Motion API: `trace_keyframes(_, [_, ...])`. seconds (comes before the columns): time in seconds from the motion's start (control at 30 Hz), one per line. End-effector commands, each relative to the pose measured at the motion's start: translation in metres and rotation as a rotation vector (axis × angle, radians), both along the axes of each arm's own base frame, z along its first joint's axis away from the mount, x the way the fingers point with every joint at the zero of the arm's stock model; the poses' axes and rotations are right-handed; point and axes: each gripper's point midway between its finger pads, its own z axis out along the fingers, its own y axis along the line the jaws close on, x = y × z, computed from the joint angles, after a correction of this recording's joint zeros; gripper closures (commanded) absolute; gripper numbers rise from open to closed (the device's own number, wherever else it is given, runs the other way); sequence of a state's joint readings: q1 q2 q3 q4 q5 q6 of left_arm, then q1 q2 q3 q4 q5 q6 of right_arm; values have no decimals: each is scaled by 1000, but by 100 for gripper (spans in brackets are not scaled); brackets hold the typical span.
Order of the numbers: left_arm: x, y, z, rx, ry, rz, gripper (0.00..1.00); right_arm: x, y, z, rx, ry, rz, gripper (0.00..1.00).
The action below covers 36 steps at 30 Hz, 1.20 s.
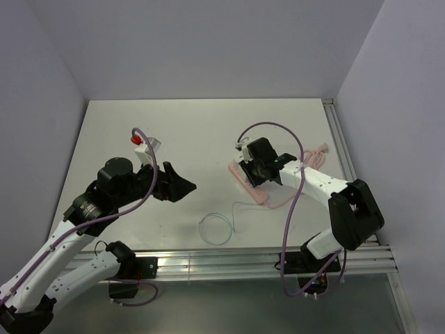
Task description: Insert the plug
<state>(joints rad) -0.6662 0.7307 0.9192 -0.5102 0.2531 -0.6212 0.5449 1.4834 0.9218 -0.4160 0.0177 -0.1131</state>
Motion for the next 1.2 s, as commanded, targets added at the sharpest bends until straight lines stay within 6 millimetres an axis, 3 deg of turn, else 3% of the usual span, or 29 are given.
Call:
trace_keyframes(0.0, [0, -2, 11, -26, -53, -19, 17, -24, -21, -31, -77, 124, -34, 100])
trace_keyframes(0.17, [-2, 3, 9, -18, -55, -4, 17, -24, -13, -38, -41, 129, -39, 100])
trace_keyframes(0.37, [1, 0, 10, -20, -48, -7, 17, 0, 34, 1, 202, 53, -68, 100])
trace_keyframes(0.5, [0, -2, 13, -41, -41, -10, 17, 12, 45, -4, 228, 124, -186, 100])
trace_keyframes(0.67, [-1, 1, 11, -37, -32, 3, 17, 1, 51, -18, 267, 154, -247, 100])
trace_keyframes(0.8, [-2, 1, 11, -40, -31, 3, 17, -25, 39, -40, 205, 174, -272, 100])
trace_keyframes(0.97, [-2, -5, 10, -53, -23, -18, 17, -43, 42, -51, 208, 250, -276, 100])
trace_keyframes(1.07, [-3, -4, 14, -63, -35, -20, 17, -46, 38, -64, 160, 291, -299, 100])
trace_keyframes(1.17, [-3, 0, 14, -49, -37, -8, 17, -45, 38, -59, 149, 268, -297, 97])
